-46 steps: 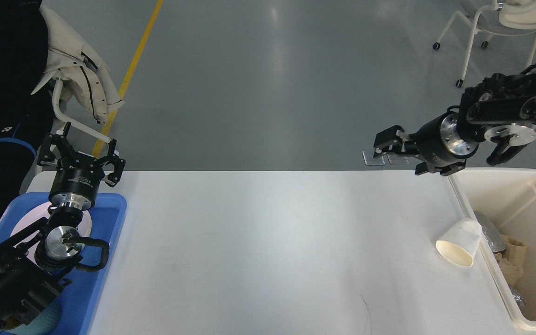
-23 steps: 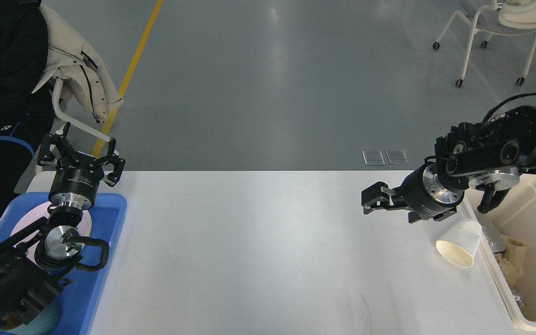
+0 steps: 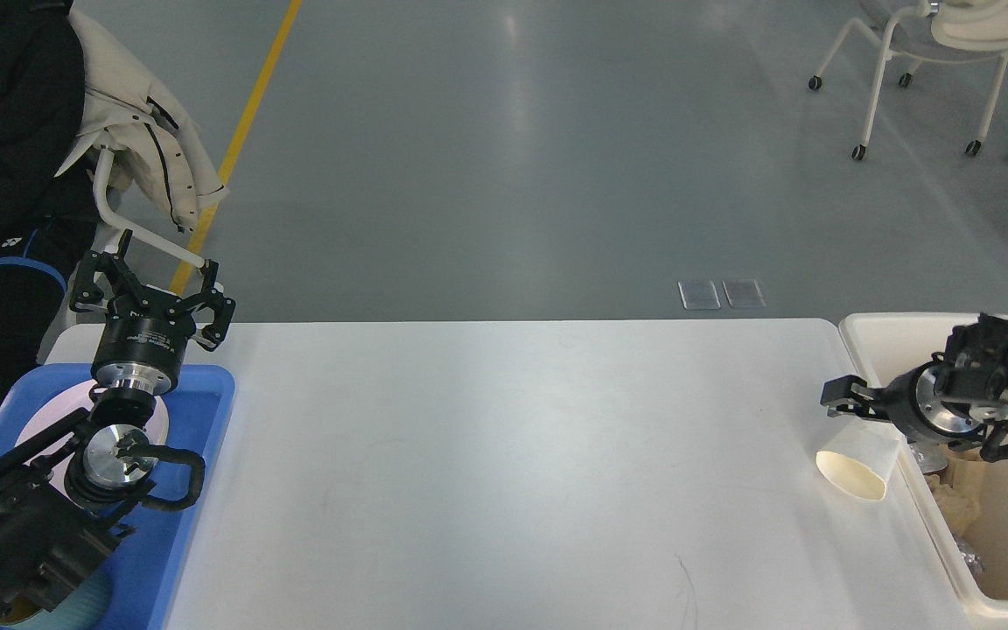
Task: Tidy desktop
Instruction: 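Raise the right gripper and lower it to the small paper cup, then grasp the small paper cup and drop it into the bin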
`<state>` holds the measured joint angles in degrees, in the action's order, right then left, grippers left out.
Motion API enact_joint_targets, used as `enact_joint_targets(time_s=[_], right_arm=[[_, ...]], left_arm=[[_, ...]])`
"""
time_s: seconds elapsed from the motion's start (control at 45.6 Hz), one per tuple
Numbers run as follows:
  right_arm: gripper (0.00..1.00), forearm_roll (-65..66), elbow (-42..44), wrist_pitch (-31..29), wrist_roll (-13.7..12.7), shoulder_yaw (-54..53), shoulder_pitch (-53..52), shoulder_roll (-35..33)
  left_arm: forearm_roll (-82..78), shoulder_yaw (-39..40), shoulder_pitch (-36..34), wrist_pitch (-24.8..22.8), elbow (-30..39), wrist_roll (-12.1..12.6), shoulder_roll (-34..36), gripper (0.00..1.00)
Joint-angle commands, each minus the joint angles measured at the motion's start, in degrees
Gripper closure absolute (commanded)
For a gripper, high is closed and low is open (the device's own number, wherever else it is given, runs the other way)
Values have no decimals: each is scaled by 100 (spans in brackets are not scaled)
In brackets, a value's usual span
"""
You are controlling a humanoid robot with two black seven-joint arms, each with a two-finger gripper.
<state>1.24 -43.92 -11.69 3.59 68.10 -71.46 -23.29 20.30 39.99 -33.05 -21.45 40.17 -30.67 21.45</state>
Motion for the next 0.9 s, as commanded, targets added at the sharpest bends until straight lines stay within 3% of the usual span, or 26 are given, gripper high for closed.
enact_joint_targets(time_s=[0.0, 0.219, 0.438, 0.526, 0.592, 0.657, 0.723, 0.876], right_arm=[[0, -45, 831, 9, -7, -683, 825, 53], [0, -36, 1597, 18, -7, -1115, 1459, 210], [4, -45, 1703, 237, -7, -1141, 1635, 228], [16, -36, 1694, 281, -16, -1141, 1714, 246], [33, -45, 1703, 421, -16, -1141, 1767, 263], [71, -36, 1702, 571, -60, -1124, 1794, 325], [97, -36, 1694, 650, -78, -1106, 1794, 360], [100, -36, 1685, 677, -78, -1097, 1697, 360]], left_arm=[[0, 0, 0, 0, 0, 0, -1, 3], [0, 0, 0, 0, 0, 0, -1, 3], [0, 0, 0, 0, 0, 0, -1, 3], [0, 0, 0, 0, 0, 0, -1, 3], [0, 0, -8, 0, 0, 0, -1, 3], [0, 0, 0, 0, 0, 0, -1, 3], [0, 0, 0, 0, 0, 0, -1, 3], [0, 0, 0, 0, 0, 0, -1, 3]])
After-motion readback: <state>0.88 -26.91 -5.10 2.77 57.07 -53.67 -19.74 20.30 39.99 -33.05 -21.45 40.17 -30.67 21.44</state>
